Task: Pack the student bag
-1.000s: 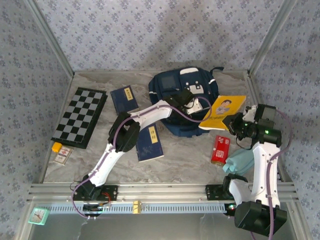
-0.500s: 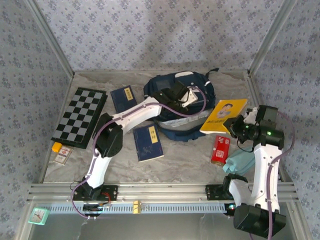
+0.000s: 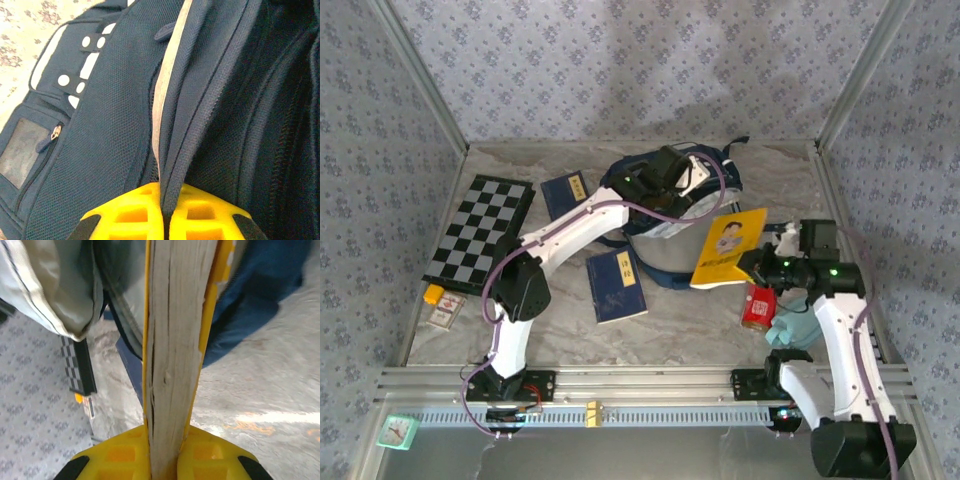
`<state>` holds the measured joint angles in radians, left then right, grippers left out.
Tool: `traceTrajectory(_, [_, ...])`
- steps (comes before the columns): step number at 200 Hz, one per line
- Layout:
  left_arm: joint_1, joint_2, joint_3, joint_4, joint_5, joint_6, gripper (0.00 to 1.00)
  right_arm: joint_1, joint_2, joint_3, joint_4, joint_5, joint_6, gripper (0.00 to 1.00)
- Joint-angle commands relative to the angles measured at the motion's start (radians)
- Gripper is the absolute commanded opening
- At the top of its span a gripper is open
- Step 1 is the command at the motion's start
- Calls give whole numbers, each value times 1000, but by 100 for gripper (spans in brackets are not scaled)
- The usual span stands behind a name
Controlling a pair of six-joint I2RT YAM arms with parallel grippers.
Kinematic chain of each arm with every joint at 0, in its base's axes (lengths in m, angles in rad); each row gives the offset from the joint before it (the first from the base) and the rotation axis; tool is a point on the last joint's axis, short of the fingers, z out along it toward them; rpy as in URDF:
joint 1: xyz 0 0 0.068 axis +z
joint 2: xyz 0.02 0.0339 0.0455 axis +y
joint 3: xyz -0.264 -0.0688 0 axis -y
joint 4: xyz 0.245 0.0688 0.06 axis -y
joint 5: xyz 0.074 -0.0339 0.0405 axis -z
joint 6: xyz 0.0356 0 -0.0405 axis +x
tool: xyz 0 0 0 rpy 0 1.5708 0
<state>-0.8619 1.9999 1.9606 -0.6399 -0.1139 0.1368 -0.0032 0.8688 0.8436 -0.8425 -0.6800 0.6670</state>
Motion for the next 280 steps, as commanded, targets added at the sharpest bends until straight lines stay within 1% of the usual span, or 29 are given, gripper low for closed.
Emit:
traceTrajectory(1, [5,-62,78,55,-9,9,0,67,41,-35,361,-40,97,2])
traceTrajectory(31, [6,-54,102,47,-3,26,0,141,195,-48,616,12,125,2])
traceTrajectory(50, [6,-49,125,37,-16,31,0,168,290,-31,695,78,94,1])
traceTrajectory(73, [5,-49,136,37,-15,28,0,178,395,-40,837,100,100,2])
traceTrajectory(92, [6,-44,147,39,-20,28,0,187,499,-14,883,126,100,2])
traceTrajectory(120, [6,-31,152,33,-17,34,0,203,619,42,945,109,70,4])
traceTrajectory(132, [5,-29,153,25,-16,34,0,209,650,53,933,129,45,5])
traceTrajectory(148, [6,-30,148,28,-18,34,0,197,696,60,933,133,34,10])
traceTrajectory(175, [6,-33,135,28,-20,27,0,183,735,89,843,132,-29,17])
traceTrajectory(182, [5,-34,129,30,-20,27,0,180,730,94,814,147,-30,21])
traceTrajectory(185, [5,-35,127,29,-21,29,0,180,726,98,795,158,-64,23])
traceTrajectory(198, [5,-36,115,37,-26,32,0,180,711,116,709,199,-112,36])
traceTrajectory(209, [5,-38,105,43,-33,36,0,175,691,118,655,225,-142,44])
traceTrajectory(229, [6,-42,93,41,-41,37,0,182,642,131,543,293,-188,53])
traceTrajectory(242, [6,-48,79,47,-40,37,0,197,622,168,434,349,-232,56])
traceTrajectory(254, [5,-55,67,61,-38,37,0,198,603,180,352,402,-239,57])
traceTrajectory(269, [6,-56,60,65,-29,34,0,199,562,155,314,423,-224,57])
traceTrajectory(280, [6,-60,58,63,-24,31,0,219,534,130,303,445,-198,56])
